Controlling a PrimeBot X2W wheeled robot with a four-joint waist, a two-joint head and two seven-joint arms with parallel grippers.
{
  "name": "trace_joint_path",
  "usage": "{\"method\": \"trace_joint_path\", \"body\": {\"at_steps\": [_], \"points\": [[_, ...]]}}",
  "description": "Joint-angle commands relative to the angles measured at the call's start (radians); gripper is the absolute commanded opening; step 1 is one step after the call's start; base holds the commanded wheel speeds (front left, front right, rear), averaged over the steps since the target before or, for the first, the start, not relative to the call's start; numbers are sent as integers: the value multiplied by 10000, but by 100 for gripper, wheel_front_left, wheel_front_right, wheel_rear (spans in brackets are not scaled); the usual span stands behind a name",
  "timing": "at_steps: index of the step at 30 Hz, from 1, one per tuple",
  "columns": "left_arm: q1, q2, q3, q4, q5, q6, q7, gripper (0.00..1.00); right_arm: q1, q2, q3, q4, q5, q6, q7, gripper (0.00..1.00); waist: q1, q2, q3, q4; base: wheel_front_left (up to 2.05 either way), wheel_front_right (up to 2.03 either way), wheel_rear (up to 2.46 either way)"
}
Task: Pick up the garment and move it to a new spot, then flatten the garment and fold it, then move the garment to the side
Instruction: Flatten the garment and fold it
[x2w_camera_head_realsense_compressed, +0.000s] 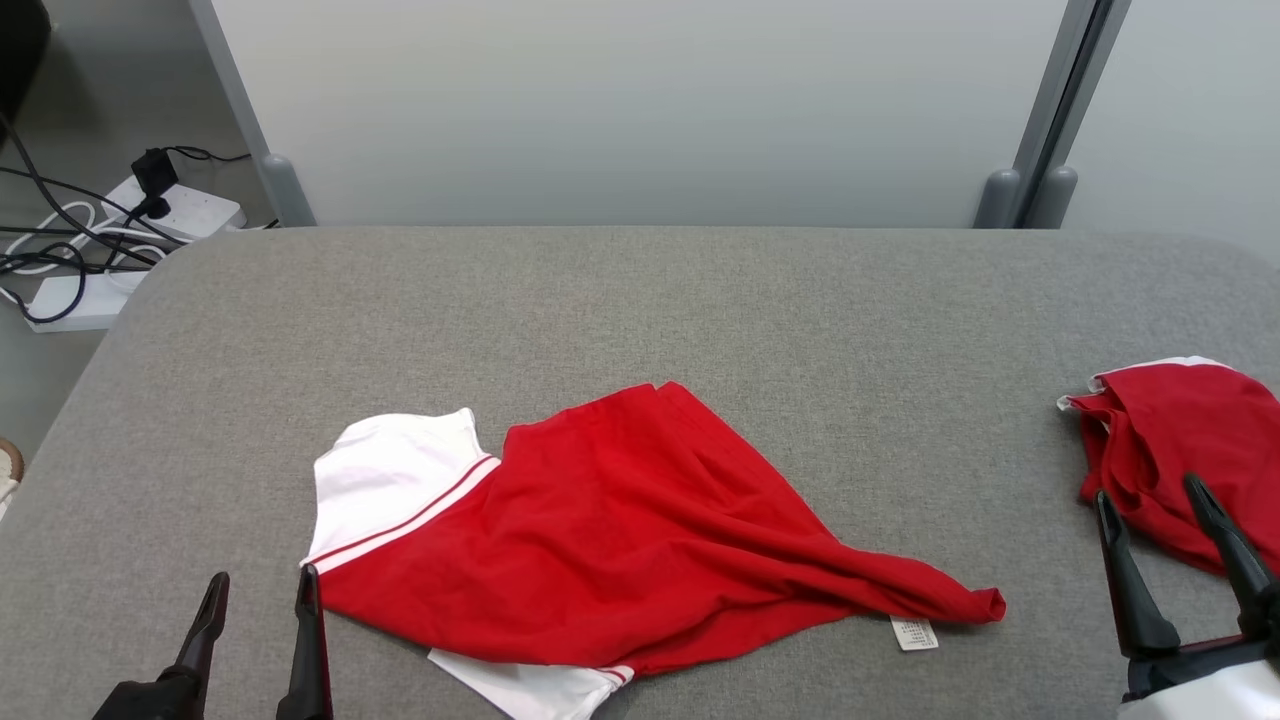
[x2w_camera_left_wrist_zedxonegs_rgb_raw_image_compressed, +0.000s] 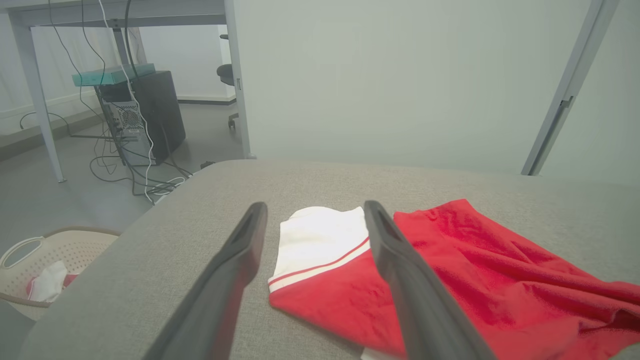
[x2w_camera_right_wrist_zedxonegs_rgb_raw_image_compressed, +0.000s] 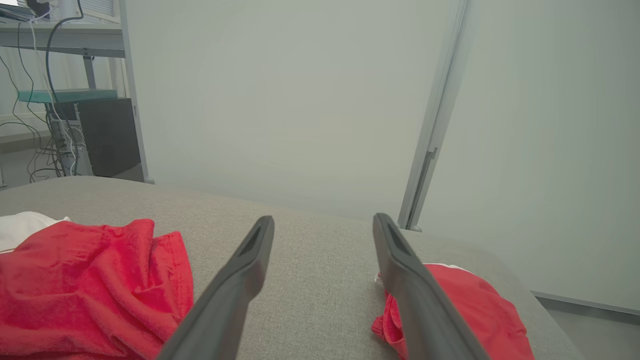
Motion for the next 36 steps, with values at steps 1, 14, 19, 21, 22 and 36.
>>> {"method": "trace_joint_path", "body": {"at_steps": [1,14,19,21,22,36], "points": [[-374,237,375,-123,-71,-136,-165,100,-7,-141,86,-208,-79,40,-130,100,0,-1,-86,35,0,0,0],[-573,586,478,245,71,-659,-297,100,117,67,197,-142,-115,40,-131,100,0,-1,-208,-232,0,0,0],[-614,652,475,253,93,-698,-303,100,79,102,230,-138,-84,40,-131,100,0,-1,-220,-234,0,0,0],[-612,669,482,252,76,-706,-299,100,55,129,258,-128,-71,40,-131,100,0,-1,-212,-241,0,0,0],[-614,675,480,252,68,-715,-298,100,45,141,269,-115,-60,40,-131,100,0,-1,-208,-243,0,0,0],[-883,192,-689,124,33,-1159,444,100,-23,-59,764,342,109,40,-16,100,0,-1,21,-282,0,0,0]]}}
